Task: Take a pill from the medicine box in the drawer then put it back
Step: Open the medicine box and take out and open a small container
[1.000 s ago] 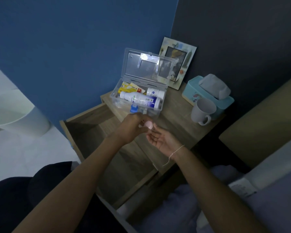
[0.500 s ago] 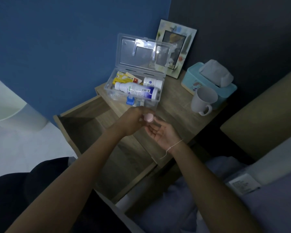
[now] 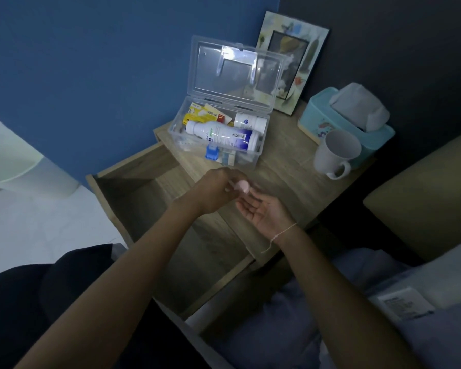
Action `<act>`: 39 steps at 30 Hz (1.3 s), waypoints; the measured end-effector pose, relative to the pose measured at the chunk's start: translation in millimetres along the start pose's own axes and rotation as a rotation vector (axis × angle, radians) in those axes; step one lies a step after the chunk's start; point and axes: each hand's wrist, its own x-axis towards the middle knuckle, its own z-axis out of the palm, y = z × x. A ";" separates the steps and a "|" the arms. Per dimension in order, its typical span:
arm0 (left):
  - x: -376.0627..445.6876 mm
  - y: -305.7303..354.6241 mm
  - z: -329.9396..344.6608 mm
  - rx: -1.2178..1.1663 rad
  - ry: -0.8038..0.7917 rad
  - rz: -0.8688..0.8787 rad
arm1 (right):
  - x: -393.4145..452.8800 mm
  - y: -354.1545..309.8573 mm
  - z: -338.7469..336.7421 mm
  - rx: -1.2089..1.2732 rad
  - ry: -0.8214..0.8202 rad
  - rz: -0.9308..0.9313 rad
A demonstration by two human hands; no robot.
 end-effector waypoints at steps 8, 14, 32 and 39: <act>2.8 0.6 12.4 0.042 0.082 -0.096 | -1.0 -0.4 -0.7 -0.053 -0.063 -0.028; 7.9 0.1 17.2 0.070 0.143 -0.171 | -3.8 -3.0 -4.1 -0.184 -0.090 -0.067; 7.3 -10.9 23.4 0.137 0.188 -0.165 | -2.9 -2.2 -16.5 -0.984 0.342 -0.511; 10.6 -22.6 33.8 0.268 0.157 -0.185 | -0.2 10.9 -20.6 -1.265 0.438 -0.737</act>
